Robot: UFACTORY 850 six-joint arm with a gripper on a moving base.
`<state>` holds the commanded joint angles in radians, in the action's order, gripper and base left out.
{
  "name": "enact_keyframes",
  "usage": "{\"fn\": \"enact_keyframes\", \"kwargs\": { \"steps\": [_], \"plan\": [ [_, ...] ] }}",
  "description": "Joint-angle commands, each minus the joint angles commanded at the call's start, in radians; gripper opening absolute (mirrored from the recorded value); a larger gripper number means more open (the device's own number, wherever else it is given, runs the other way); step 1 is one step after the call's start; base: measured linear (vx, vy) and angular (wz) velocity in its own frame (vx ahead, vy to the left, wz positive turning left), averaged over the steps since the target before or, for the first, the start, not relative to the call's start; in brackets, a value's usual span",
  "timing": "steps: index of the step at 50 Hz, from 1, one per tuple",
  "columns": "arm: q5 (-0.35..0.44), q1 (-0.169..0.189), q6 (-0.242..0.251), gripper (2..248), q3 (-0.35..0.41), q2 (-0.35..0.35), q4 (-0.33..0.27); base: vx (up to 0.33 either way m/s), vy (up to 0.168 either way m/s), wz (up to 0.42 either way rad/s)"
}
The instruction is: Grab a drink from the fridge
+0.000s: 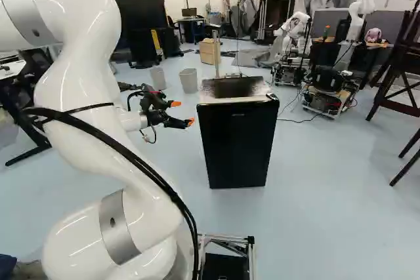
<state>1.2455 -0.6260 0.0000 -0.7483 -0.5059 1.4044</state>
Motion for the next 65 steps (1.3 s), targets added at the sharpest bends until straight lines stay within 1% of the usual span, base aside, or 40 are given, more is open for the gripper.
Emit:
{"fn": "enact_keyframes", "kwargs": {
  "steps": [31,48,65],
  "plan": [
    [0.0,0.006,0.0,247,-0.044,-0.116,0.003,0.0,0.0,0.0],
    [0.0,0.01,0.0,247,-0.058,-0.131,0.003,0.0,0.0,0.0],
    [0.0,0.027,0.0,247,-0.069,-0.137,0.003,0.0,0.0,0.0]
  ]
}}
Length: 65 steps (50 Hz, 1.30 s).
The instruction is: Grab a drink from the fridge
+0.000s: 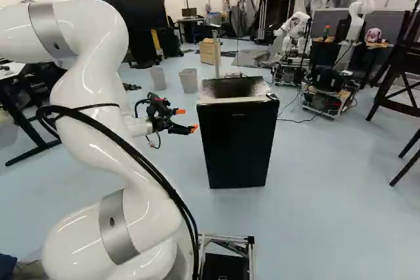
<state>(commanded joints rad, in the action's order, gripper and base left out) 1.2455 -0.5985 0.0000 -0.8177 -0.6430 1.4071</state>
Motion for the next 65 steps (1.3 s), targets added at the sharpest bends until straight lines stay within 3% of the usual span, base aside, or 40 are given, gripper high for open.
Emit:
{"fn": "enact_keyframes", "kwargs": {
  "steps": [49,65],
  "plan": [
    [0.0,0.06,0.0,247,-0.011,-0.006,0.0,0.0,0.0,0.0],
    [0.0,0.065,0.0,247,-0.011,-0.006,0.0,0.0,0.0,0.0]
  ]
}}
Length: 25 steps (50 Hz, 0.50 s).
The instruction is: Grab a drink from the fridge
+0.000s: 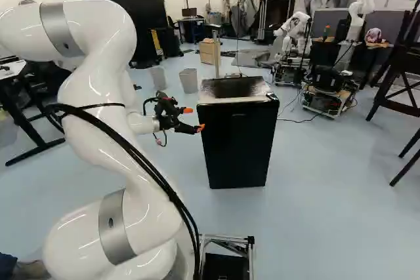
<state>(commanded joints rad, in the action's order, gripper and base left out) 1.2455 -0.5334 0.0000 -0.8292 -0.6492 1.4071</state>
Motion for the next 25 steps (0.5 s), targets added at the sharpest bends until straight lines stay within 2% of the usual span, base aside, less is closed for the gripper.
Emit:
{"fn": "enact_keyframes", "kwargs": {
  "steps": [6,18,25],
  "plan": [
    [0.0,0.0,0.024,247,0.0,0.0,0.0,0.0,0.0,0.0],
    [0.0,0.0,0.132,247,0.0,0.0,0.0,0.0,0.0,0.0],
    [0.0,0.0,0.152,247,0.0,0.0,0.0,0.0,0.0,0.0]
  ]
}}
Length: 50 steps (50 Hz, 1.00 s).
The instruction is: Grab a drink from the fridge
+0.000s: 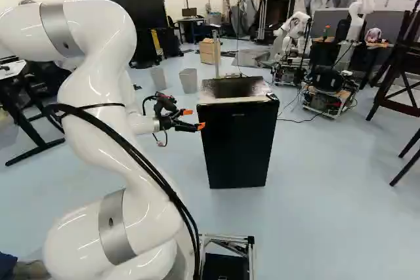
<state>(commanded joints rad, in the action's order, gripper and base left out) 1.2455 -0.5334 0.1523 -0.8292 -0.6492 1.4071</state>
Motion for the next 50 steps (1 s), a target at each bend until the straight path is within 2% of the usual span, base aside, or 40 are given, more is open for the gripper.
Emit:
{"fn": "enact_keyframes", "kwargs": {
  "steps": [50],
  "plan": [
    [0.056,0.001,0.005,247,0.0,0.0,0.0,0.0,0.0,0.0]
  ]
}}
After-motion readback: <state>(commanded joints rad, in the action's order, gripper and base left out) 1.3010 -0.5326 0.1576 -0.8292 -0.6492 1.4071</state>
